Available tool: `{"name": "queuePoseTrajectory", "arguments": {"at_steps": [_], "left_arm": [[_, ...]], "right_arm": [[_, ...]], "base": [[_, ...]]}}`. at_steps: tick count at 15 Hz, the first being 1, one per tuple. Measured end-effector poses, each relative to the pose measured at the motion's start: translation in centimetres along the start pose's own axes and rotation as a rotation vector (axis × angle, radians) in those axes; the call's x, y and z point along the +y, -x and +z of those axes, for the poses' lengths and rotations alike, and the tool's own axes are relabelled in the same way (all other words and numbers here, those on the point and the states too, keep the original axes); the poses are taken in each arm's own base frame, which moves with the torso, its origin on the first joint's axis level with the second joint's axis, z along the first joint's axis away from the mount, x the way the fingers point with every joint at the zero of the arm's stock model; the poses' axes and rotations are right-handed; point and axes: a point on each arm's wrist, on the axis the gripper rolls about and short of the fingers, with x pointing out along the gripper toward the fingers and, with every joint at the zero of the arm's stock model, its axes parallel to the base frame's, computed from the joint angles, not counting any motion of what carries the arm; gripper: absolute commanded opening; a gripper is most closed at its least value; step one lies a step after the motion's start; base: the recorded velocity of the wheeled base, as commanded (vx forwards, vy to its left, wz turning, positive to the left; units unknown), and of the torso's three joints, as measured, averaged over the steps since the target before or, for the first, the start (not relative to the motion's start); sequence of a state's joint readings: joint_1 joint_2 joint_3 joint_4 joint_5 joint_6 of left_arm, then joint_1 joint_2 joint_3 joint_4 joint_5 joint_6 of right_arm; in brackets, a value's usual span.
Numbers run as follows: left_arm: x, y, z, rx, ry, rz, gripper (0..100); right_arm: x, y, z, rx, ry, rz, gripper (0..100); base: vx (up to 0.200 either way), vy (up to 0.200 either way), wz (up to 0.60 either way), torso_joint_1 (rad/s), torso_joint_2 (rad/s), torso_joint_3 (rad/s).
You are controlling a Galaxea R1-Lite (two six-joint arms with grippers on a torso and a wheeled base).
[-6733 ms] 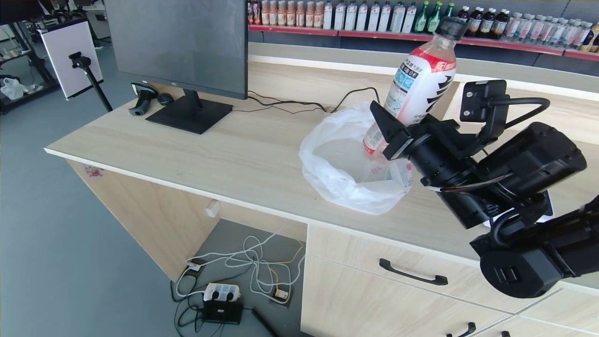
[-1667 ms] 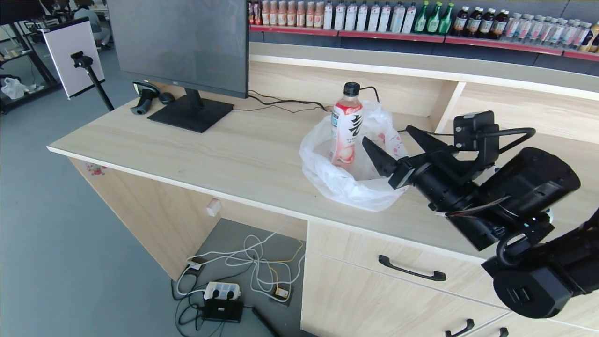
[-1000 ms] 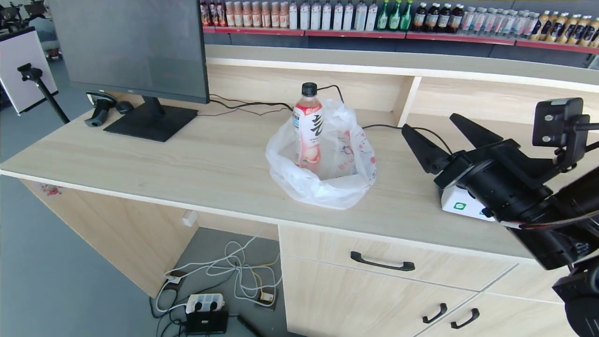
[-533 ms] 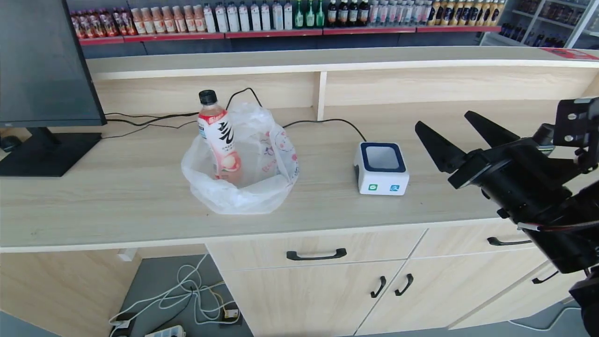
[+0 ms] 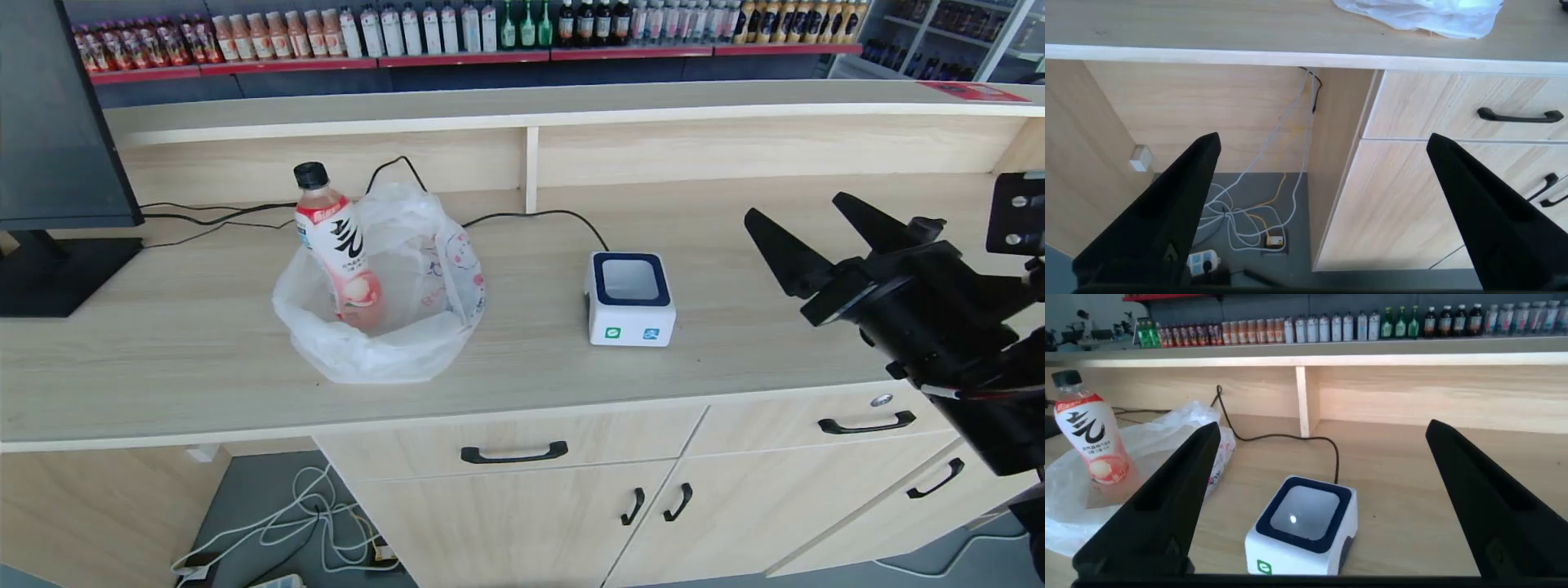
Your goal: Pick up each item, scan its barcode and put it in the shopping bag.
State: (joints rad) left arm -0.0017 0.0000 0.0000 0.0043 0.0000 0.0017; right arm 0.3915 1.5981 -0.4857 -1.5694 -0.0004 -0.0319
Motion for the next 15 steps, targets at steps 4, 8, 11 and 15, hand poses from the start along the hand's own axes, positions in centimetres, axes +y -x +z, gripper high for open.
{"name": "queuePoseTrajectory", "arguments": {"at_steps": [4,8,11,15], "left_arm": [[0.00,0.00,0.00,0.000,0.000,0.001,100],[0.00,0.00,0.00,0.000,0.000,0.000,100],[0.00,0.00,0.00,0.000,0.000,0.000,100],[0.00,0.00,0.00,0.000,0.000,0.001,100]], "right_arm": [[-0.03,0.07,0.05,0.000,-0.001,-0.001,100],[-0.03,0.12,0.59,-0.020,-0.001,-0.001,100],[-0.04,0.31,0.90,-0.028,0.000,-0.001,100],[-0.04,0.42,0.98,-0.029,0.000,-0.001,100]], "base": [[0.000,-0.200,0.00,0.001,0.00,0.002],[0.000,-0.200,0.00,0.002,0.00,0.005],[0.000,-0.200,0.00,0.002,0.00,0.005],[0.000,-0.200,0.00,0.001,0.00,0.000]]}}
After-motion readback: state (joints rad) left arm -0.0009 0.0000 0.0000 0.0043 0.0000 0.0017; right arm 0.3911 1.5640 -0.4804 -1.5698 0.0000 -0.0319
